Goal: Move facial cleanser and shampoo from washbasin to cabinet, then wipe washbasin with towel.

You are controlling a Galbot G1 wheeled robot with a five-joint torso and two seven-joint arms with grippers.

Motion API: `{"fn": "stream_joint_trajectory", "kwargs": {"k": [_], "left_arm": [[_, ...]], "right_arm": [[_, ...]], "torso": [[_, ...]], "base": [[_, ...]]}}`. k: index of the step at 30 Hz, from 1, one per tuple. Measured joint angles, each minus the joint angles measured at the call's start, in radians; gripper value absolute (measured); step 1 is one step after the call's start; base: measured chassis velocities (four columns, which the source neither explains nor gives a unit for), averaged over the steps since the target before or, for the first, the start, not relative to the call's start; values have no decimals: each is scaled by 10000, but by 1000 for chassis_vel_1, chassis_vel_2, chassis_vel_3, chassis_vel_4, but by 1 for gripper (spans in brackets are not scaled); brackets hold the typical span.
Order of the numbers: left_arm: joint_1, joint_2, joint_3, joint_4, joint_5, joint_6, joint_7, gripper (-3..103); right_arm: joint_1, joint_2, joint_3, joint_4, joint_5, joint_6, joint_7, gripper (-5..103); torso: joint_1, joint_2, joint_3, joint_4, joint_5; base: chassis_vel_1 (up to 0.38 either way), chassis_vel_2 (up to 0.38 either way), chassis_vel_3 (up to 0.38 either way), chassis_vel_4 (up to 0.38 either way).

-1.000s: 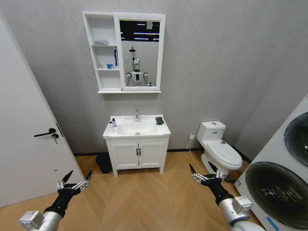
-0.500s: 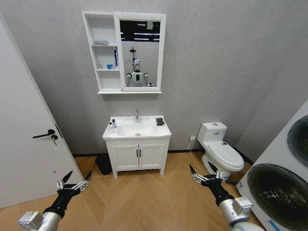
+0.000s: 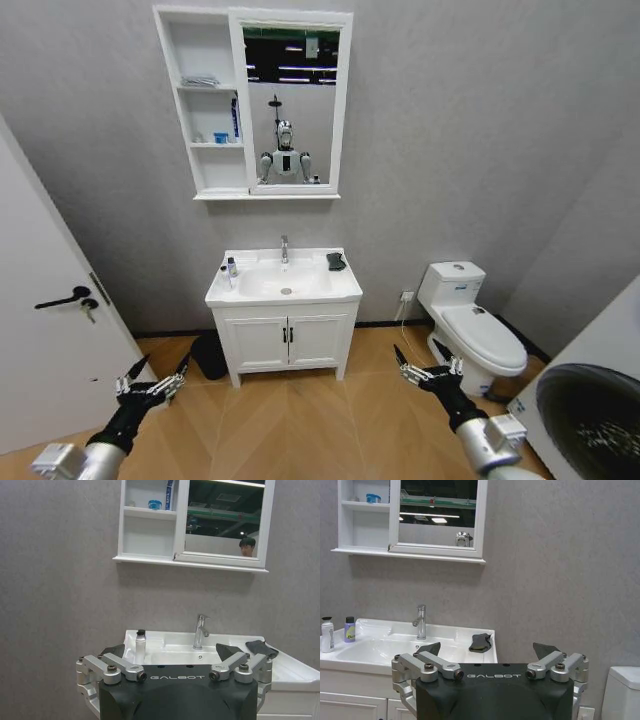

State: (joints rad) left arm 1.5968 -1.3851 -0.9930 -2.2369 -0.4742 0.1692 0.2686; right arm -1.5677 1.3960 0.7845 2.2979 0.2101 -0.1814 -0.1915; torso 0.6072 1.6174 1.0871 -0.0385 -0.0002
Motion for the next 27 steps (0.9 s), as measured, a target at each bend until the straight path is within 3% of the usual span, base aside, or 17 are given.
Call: {"fn": "stream_joint_trajectory", "kwargs": {"k": [27], "left_arm": [[-84,-151,674,-44,443,-175,-304,100]], "right_arm": [[-75,71,47,-244,-6,252,-90,100]], "torso": [[-4,1,0,0,2]], "base": [[-159,204,205,-164]]}}
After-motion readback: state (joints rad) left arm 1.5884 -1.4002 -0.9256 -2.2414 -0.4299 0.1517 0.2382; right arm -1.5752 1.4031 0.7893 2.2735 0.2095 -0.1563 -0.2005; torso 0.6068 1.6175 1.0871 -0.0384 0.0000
